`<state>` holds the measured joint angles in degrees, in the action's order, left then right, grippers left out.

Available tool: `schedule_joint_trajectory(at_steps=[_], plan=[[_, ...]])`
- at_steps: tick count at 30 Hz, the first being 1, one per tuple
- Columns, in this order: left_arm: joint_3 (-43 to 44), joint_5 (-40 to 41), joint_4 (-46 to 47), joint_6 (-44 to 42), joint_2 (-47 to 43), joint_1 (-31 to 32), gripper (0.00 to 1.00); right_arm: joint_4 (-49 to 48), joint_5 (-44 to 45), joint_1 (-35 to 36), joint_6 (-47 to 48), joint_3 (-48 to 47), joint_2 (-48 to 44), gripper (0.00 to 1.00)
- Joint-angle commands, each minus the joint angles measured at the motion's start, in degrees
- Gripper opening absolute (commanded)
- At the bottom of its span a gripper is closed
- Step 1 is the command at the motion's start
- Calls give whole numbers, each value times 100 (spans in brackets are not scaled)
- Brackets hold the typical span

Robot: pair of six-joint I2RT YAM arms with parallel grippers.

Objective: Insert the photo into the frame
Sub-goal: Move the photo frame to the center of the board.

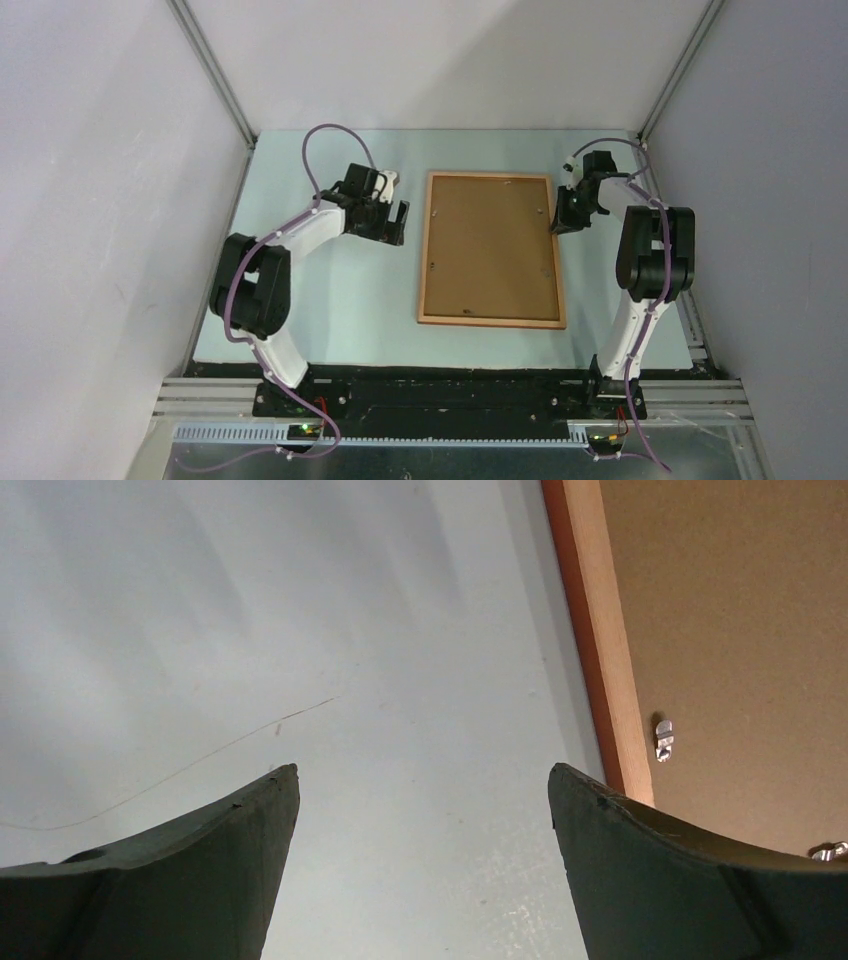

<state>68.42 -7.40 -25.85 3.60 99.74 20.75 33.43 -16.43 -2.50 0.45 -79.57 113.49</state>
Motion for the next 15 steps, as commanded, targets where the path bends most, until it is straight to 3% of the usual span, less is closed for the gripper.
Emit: schedule_joint_trajectory(at_steps=[1,15], plan=[[10,171,-42,-263,-341,-88,98,-69,-238,413,-229,203,-91,0],[317,51,-43,160,536,-108,99,-407,-371,864,-660,653,-303,0]])
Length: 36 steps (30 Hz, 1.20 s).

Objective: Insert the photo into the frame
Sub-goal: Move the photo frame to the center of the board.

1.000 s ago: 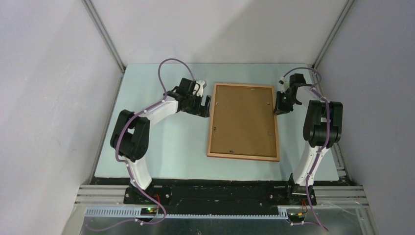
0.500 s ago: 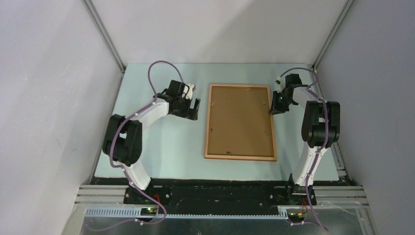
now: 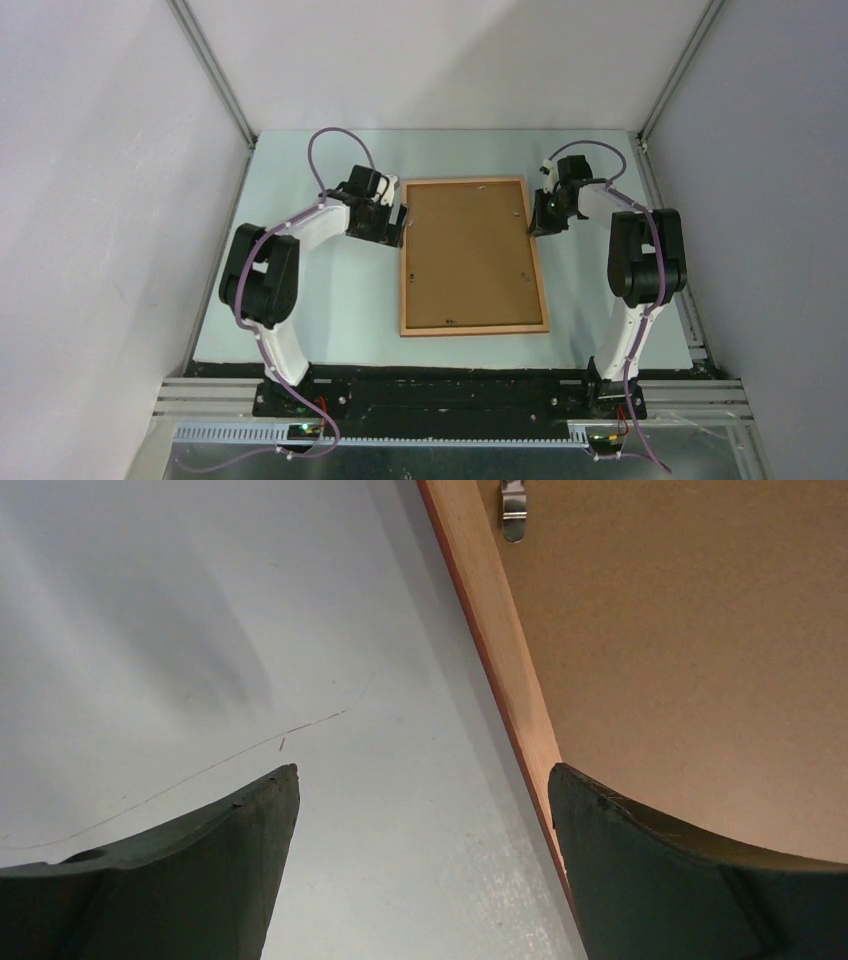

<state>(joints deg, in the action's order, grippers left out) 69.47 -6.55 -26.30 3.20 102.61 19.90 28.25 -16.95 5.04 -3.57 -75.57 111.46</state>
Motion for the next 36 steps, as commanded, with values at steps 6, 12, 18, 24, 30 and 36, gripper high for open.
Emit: schedule_joint_trajectory(at_steps=[6,12,18,24,30,36], plan=[[157,-523,16,488,503,-21,99,-133,-518,122,-583,554,-219,0],[155,-700,27,556,594,-20,93,-313,-631,136,-834,762,-287,0],[144,-802,20,535,599,-19,77,-397,-578,150,-892,893,-473,0],[124,-963,21,493,593,-16,57,-397,-474,135,-840,947,-556,0],[187,-1066,27,497,719,-22,48,-431,-425,121,-827,1030,-639,0],[166,-1071,25,464,714,-21,34,-434,-444,51,-774,1053,-672,1]])
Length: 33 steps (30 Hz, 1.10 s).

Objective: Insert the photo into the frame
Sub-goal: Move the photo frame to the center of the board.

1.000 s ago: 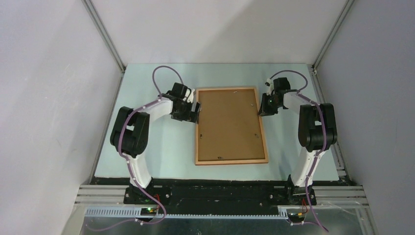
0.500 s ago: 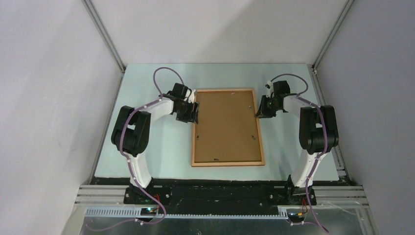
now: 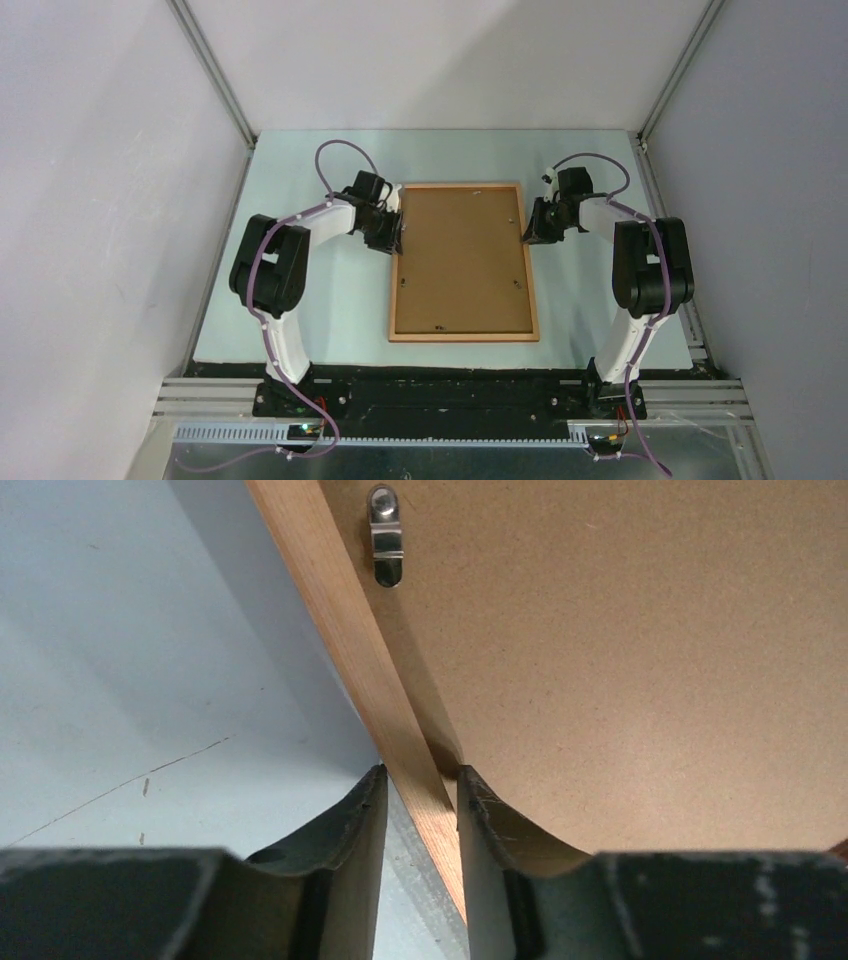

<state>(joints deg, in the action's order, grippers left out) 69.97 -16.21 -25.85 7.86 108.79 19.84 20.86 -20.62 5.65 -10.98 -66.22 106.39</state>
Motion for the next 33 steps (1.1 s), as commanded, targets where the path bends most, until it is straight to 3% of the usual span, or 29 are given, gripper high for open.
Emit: schedule_joint_trajectory(at_steps=[1,6,9,16,33], plan=[[110,-103,-25,-8,88,-15,33,304,-84,-24,-6,118,-155,3],[60,-109,5,39,19,-14,18,223,-168,-152,71,117,-99,19],[-12,-123,17,80,-23,-14,1,158,-247,-238,121,93,-87,33],[-93,-221,67,159,-104,-14,0,248,-412,-429,238,-101,-14,54],[-211,-318,99,129,-288,0,0,488,38,-9,1074,-911,432,57]])
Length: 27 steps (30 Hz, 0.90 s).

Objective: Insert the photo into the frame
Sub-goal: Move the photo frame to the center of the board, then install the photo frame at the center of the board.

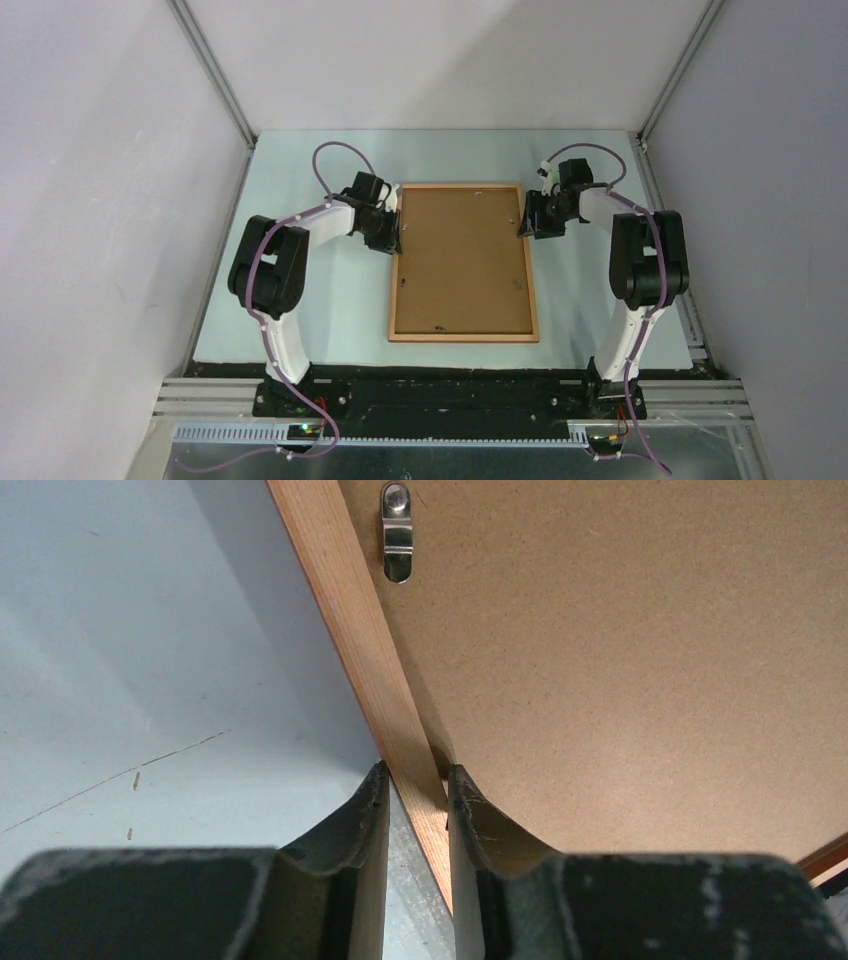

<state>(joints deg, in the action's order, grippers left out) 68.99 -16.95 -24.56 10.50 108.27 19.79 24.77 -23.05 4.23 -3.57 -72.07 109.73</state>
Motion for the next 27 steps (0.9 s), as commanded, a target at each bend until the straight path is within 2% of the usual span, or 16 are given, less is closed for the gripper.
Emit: schedule_joint_trajectory(at_steps=[1,3,7,14,27], plan=[[-107,-251,-31,-144,-236,0,2,97,342,153,341,-382,129,57],[-97,-263,-26,-164,-240,-1,4,90,415,169,344,-509,229,57],[-56,-320,-24,-182,-190,-1,0,301,547,179,341,-928,544,57],[-38,-412,-32,-150,-114,-1,0,632,699,227,340,-1513,852,57],[34,-558,-27,-176,-99,-2,0,757,638,303,340,-1810,1035,56]])
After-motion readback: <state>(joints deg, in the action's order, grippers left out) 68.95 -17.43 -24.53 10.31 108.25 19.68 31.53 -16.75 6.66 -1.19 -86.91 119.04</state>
